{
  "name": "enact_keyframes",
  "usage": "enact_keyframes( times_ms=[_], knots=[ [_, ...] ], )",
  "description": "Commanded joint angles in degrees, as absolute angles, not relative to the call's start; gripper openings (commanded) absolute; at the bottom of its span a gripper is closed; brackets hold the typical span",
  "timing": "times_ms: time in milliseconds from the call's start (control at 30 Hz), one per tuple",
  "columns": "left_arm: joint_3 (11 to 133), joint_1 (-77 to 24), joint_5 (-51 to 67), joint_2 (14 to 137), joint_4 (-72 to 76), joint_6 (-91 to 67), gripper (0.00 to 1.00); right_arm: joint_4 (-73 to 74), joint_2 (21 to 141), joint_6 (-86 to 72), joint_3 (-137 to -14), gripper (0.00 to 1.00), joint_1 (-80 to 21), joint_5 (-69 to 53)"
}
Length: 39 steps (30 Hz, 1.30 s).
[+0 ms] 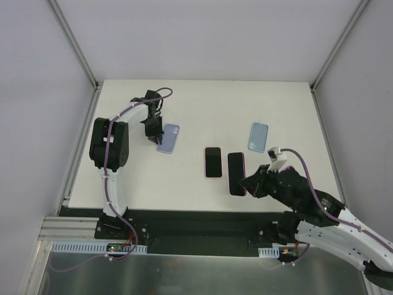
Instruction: Put the phone into the phone case
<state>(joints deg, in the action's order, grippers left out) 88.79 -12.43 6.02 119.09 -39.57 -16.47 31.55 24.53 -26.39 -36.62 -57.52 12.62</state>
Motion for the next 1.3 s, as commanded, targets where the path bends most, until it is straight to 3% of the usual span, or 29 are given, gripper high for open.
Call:
enact_keyframes(
  times_ms=[0,100,900,967,1067,1167,1233,1267],
  knots=[
    [89.21,-12.92,6.94,118.48,-41.31,-16.52,0.11,27.42,23.73,-26.81,-37.62,0.04,-57.92,12.92],
    [88.24,-13.44,7.91,116.55,-41.31,-17.22,0.0,27.25,24.43,-26.81,-37.7,0.04,-57.92,12.66],
    [60.48,-27.24,10.37,97.56,-35.25,-32.6,0.01,18.55,41.04,-29.18,-40.87,0.03,-58.1,10.9],
    [58.45,-27.77,11.5,97.03,-34.02,-33.39,0.08,17.85,42.62,-29.27,-41.13,0.03,-58.1,11.25],
    [56.87,-28.65,15.81,95.9,-32.09,-34.01,0.27,16.71,44.56,-29.44,-41.4,0.03,-58.18,12.13],
    [57.3,-28.83,15.39,92.48,-31.99,-33.93,0.6,15.04,47.54,-29.62,-42.62,0.03,-58.1,12.04],
    [58.09,-28.74,14.86,90.54,-31.82,-33.93,0.71,14.33,50.52,-29.45,-43.5,0.03,-58.1,11.78],
    [58.27,-28.57,14.59,88.7,-31.64,-33.93,0.71,13.8,51.58,-29.44,-44.72,0.03,-58.18,11.69]
  ],
)
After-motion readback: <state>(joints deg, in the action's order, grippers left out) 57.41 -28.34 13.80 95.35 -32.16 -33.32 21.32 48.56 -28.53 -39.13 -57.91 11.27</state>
